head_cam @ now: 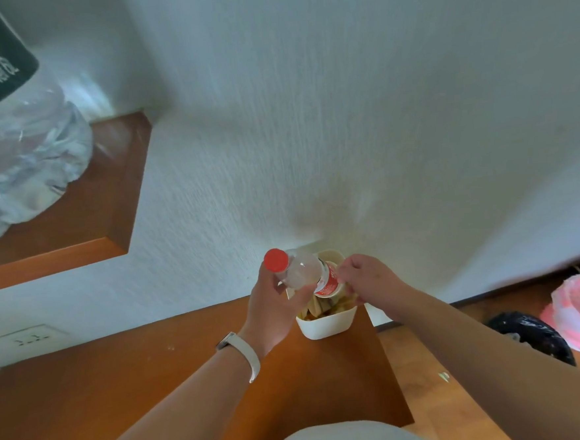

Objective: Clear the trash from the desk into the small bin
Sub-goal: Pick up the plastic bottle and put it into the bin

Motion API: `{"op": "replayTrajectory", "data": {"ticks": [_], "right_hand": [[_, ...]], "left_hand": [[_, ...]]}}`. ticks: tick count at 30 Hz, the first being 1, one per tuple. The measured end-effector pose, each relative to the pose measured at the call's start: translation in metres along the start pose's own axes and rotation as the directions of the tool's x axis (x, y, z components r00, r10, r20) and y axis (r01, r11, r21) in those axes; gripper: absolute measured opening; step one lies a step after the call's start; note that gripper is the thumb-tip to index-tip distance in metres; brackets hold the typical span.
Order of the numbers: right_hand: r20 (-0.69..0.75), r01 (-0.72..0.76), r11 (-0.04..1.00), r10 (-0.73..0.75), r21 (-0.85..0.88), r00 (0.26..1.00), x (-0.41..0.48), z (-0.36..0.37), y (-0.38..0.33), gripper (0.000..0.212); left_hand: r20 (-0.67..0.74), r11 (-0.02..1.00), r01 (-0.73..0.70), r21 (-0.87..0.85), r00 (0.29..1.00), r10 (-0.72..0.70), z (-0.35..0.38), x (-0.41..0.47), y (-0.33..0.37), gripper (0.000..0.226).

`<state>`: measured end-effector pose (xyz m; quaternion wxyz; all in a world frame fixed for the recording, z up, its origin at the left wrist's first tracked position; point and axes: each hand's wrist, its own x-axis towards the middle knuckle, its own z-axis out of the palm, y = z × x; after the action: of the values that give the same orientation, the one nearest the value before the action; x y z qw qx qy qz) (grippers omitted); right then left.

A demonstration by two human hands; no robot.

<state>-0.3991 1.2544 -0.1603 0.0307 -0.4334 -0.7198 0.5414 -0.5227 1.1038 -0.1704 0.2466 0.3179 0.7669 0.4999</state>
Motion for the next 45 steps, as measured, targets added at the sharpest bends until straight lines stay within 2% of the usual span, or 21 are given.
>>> {"op": "replayTrajectory", "data": {"ticks": [3,8,10,15,24,31,37,40,45], "right_hand": [[-0.007,0.029,0.999,-0.029,-0.037,1.000,-0.001,0.000,0.001,0.021],[-0.006,0.143,0.936,-0.153,-0.323,0.988,-0.010,0.000,-0.001,0.028],[0.017,0.195,0.907,-0.204,-0.374,0.979,-0.014,0.001,0.002,0.031],[0.053,0.227,0.901,-0.223,-0.370,0.973,-0.018,0.006,0.006,0.032],[0.078,0.238,0.897,-0.226,-0.372,0.971,-0.020,0.024,0.015,0.027],[0.034,0.254,0.894,-0.260,-0.368,0.965,-0.029,0.030,0.019,0.032],[0.095,0.383,0.781,-0.389,-0.494,0.916,-0.030,0.037,0.008,0.039],[0.083,0.356,0.771,-0.370,-0.528,0.925,-0.028,0.038,0.010,0.039],[0.060,0.297,0.785,-0.317,-0.543,0.947,-0.020,0.035,0.021,0.046]], "left_hand": [[-0.009,1.000,0.010,0.000,1.000,-0.010,0.002,0.002,-0.007,0.063],[0.004,1.000,0.022,0.012,1.000,-0.022,-0.001,-0.001,-0.014,0.066],[0.014,0.999,0.011,0.035,1.000,-0.011,-0.002,-0.007,-0.018,0.065],[0.051,0.995,-0.041,0.088,0.998,0.036,-0.010,-0.030,-0.028,0.057],[0.085,0.998,0.058,0.006,0.995,-0.058,-0.022,-0.051,-0.046,0.062],[0.014,0.989,0.033,-0.141,0.999,-0.032,-0.025,-0.056,-0.037,0.055],[-0.062,0.978,0.001,-0.206,0.998,-0.014,-0.036,-0.054,-0.024,0.046],[-0.119,0.971,0.006,-0.239,0.992,-0.035,-0.043,-0.052,-0.024,0.037],[-0.167,0.920,0.074,-0.384,0.975,-0.148,-0.056,-0.033,-0.019,0.045]]}}
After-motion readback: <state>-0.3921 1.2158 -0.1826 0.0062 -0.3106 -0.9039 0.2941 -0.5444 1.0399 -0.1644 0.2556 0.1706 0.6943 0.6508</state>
